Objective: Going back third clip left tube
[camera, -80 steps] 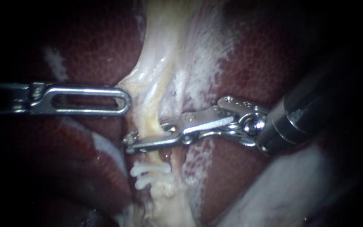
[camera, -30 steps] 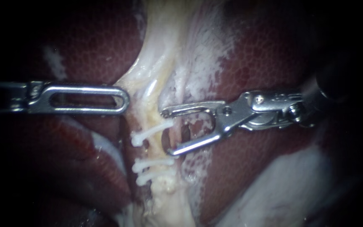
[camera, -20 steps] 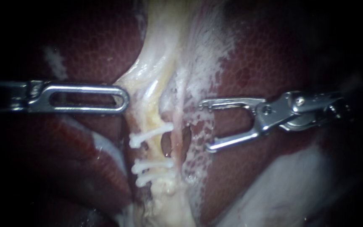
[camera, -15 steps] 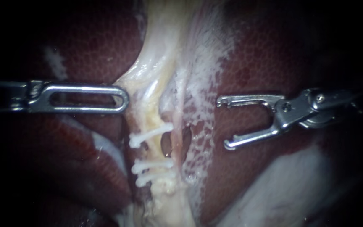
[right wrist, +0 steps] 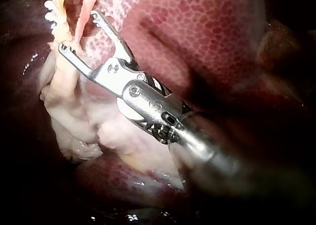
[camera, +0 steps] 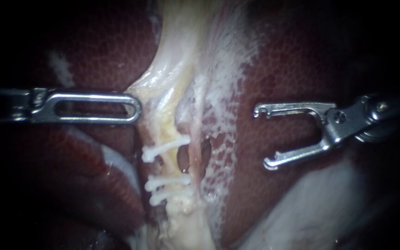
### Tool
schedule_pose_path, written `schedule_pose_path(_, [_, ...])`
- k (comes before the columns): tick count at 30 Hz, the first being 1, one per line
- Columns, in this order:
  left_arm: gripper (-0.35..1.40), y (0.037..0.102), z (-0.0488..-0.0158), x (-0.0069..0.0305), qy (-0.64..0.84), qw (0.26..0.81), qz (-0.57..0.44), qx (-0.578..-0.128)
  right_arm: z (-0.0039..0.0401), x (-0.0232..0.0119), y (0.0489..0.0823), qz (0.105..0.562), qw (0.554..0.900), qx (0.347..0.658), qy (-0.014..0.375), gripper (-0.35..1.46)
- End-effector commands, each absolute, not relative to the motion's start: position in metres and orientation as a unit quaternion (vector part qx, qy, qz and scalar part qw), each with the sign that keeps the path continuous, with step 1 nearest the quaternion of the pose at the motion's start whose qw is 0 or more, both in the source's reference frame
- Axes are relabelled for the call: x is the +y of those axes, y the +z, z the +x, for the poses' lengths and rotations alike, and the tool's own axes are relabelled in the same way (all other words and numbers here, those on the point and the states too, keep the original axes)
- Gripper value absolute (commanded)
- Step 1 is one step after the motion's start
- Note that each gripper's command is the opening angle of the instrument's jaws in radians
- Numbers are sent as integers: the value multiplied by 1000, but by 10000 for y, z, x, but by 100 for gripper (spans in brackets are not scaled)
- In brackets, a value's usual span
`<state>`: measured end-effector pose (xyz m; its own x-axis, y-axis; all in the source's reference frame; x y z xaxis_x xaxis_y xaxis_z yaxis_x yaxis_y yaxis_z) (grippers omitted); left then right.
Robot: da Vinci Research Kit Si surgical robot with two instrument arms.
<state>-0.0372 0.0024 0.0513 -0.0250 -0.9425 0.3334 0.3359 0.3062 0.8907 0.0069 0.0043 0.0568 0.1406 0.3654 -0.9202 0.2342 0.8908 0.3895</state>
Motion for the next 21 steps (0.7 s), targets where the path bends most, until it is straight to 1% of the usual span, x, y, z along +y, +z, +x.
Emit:
schedule_pose_path(1, [-35,513,-372,24,-507,630,300,-506,68,43,568,229,719,654,46,60])
schedule_pose_path(10, [-35,522,-378,26,-507,631,298,-506,65,45,562,231,720,653,45,60])
schedule_pose_path(21, [-35,560,-408,22,-508,638,289,-502,64,45,562,232,719,653,45,60])
